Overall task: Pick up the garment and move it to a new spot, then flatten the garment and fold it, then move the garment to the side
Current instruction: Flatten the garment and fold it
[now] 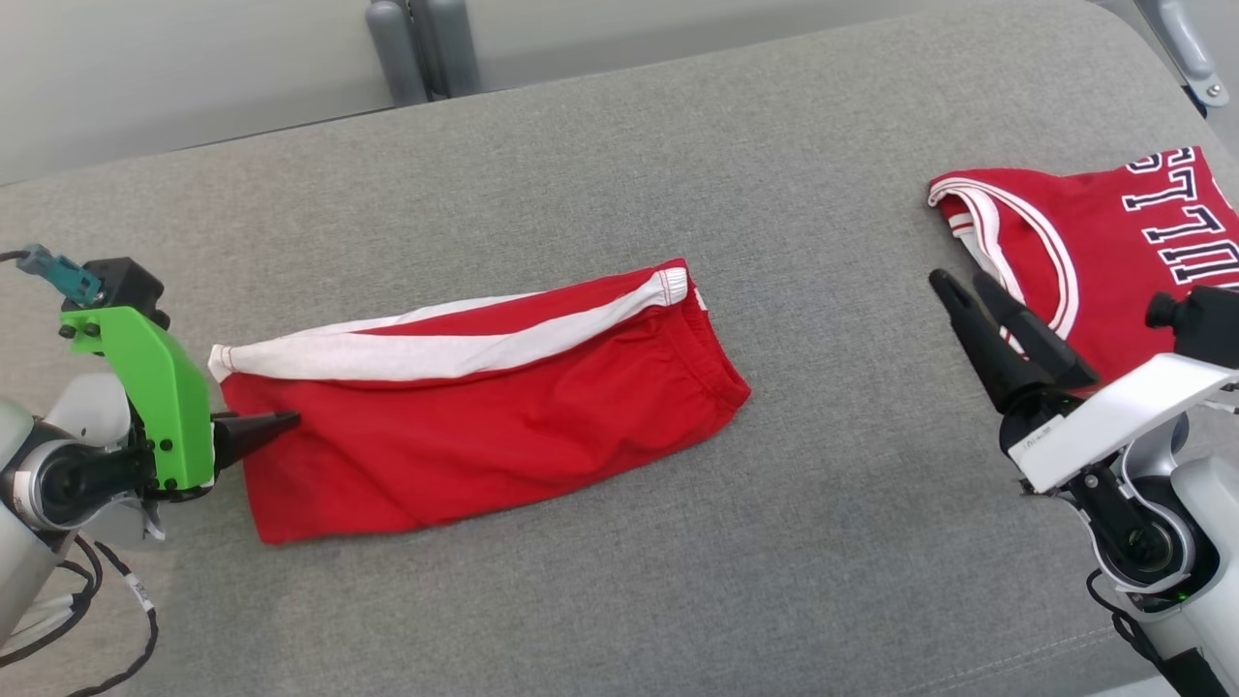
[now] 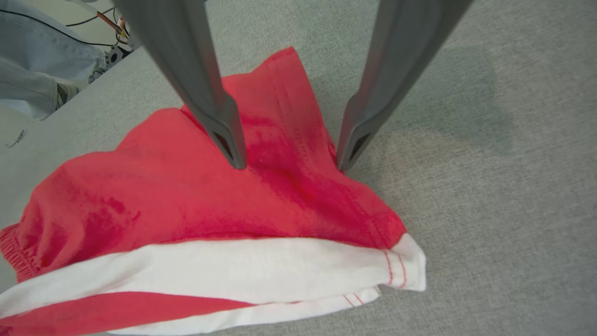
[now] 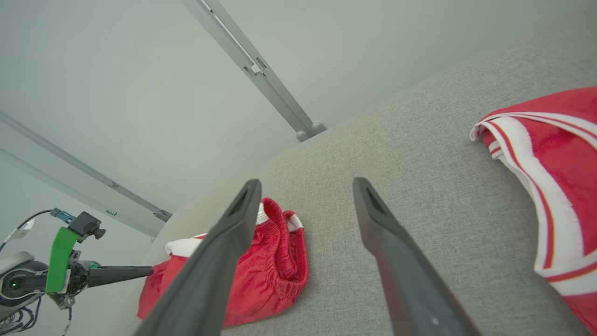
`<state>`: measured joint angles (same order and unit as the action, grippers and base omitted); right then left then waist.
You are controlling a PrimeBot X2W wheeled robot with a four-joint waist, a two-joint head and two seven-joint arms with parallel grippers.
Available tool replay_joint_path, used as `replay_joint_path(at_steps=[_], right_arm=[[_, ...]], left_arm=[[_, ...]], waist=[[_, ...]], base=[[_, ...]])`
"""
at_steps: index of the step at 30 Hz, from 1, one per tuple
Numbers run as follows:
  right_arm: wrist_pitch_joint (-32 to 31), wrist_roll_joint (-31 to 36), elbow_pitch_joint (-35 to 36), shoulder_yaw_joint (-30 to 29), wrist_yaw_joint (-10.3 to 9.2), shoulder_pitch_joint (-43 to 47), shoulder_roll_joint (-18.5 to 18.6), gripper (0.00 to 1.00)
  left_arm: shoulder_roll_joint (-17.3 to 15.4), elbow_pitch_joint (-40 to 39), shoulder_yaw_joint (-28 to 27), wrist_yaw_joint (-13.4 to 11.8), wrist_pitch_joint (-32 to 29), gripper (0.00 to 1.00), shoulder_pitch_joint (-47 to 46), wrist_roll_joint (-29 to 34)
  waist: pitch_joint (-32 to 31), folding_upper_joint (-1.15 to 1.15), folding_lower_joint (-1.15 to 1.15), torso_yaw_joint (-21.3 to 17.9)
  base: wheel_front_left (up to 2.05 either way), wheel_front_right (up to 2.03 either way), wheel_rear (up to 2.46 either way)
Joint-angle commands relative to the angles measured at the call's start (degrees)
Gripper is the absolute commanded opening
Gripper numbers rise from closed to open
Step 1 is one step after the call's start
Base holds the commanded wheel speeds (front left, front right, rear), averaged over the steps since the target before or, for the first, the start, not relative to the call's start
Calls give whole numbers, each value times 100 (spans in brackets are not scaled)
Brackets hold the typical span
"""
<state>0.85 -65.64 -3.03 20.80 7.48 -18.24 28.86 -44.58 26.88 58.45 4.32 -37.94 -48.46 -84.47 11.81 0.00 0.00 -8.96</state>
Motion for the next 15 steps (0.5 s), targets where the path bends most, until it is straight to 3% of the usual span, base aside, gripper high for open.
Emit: replay_joint_path(at_steps=[1,6,9,15], right_arm=[[86,57,15,-52,3,-9,-54,100],[338,302,9,-149,3,102,-181,100],[532,530,-46,-208,3,155,-271,100],[958,1113,-191,-463,3,314,-493,100]], left_arm=[[-55,1,-27,40,128,100,15,153],[-249,-320,-92,142,1192,100,-144,915],[-342,-515,-263,38,1941,100,26,1142],[-488,-973,-617,-723,3709,100,653,1605]], waist=[[-64,0,0,69],[-190,0,0,240],[-278,0,0,346],[-500,0,0,548]], base=[[0,0,0],[0,0,0],[0,0,0],[0,0,0]])
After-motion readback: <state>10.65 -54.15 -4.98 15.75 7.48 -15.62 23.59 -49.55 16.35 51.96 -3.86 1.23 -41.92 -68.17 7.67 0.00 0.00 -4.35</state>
